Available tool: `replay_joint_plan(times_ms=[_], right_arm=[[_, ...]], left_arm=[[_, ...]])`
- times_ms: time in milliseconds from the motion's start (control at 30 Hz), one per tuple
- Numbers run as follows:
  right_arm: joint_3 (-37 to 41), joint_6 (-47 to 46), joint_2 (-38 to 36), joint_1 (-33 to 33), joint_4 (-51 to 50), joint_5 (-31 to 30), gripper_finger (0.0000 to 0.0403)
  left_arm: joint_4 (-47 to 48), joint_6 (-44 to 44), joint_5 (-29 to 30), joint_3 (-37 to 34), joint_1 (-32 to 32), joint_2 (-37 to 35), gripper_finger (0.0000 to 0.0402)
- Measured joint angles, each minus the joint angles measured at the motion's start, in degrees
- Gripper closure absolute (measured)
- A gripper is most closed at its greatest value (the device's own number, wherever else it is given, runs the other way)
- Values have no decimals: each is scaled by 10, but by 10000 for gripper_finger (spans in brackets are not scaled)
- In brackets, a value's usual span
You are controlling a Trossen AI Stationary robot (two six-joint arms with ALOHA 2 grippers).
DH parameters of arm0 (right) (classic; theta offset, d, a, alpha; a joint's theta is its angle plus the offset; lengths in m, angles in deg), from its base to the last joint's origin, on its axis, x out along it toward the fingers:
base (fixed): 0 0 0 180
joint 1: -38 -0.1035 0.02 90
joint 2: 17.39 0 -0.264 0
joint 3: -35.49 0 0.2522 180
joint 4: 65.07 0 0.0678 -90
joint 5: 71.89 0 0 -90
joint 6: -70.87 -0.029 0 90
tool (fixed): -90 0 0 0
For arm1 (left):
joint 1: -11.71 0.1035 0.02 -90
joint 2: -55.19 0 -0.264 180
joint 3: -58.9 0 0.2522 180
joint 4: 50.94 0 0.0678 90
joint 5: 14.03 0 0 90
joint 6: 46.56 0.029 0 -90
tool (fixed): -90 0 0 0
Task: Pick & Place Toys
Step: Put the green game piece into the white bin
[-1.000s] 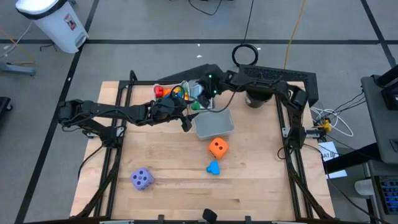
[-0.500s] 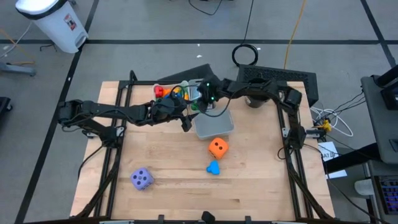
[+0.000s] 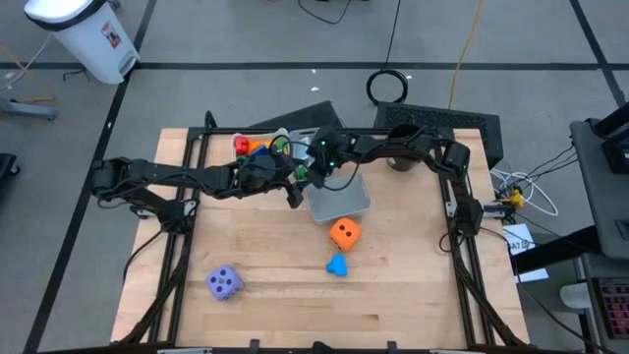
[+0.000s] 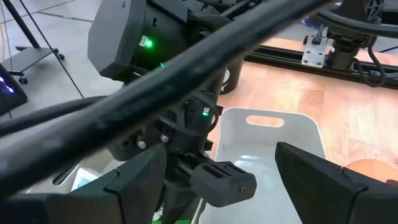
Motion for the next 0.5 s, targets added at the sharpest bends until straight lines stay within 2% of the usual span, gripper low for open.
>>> replay_joint_plan(times_ms=[233, 500], right_arm=[[0, 39, 0, -1, -26, -17, 319], [0, 88, 0, -1, -19, -16, 397]], left_arm=[[0, 0, 0, 0, 0, 0, 94], [1, 0, 0, 0, 0, 0, 94]])
